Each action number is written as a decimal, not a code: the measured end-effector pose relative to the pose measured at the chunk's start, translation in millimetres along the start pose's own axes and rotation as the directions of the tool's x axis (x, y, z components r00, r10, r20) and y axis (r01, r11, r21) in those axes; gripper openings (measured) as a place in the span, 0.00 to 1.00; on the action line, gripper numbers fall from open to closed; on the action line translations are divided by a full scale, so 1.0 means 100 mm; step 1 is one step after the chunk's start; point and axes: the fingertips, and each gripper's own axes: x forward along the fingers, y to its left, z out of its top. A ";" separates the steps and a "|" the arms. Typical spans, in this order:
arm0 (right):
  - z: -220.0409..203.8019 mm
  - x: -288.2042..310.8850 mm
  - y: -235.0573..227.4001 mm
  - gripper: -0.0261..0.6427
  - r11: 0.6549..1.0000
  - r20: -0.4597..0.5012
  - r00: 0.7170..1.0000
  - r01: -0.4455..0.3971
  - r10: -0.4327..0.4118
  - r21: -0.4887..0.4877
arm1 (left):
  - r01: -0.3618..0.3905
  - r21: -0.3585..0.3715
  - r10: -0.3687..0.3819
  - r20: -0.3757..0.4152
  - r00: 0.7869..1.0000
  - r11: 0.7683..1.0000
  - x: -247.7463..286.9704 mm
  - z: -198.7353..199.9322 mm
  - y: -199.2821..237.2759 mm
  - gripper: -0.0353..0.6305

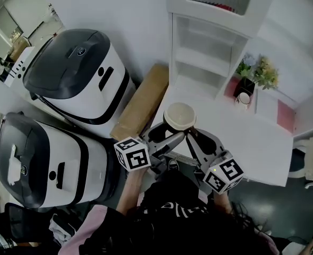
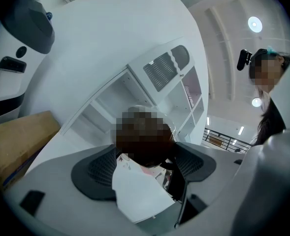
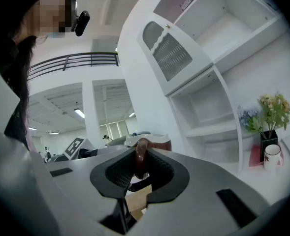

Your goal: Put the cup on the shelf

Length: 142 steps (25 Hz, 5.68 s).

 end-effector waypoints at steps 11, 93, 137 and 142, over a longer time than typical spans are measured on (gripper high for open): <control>0.46 0.42 -0.75 0.16 0.993 0.095 0.990 0.095 -0.101 0.063 | 0.049 0.038 -0.047 -0.072 0.996 0.998 0.80 0.55 0.31 0.61; 0.55 1.94 -2.72 0.34 0.919 -0.025 0.924 0.376 -0.381 -0.116 | -0.124 0.082 0.131 -0.093 0.987 0.989 1.03 0.54 1.25 0.60; -0.82 -0.93 0.25 0.29 0.981 -0.074 0.978 0.191 -0.193 -0.031 | -0.059 0.417 0.080 -0.035 0.996 0.907 -0.89 -1.06 -0.87 0.35; -0.99 -1.24 0.50 0.28 0.983 -0.104 0.977 0.182 -0.184 -0.034 | -0.072 0.405 0.093 -0.031 0.995 0.911 -1.03 -1.31 -1.03 0.29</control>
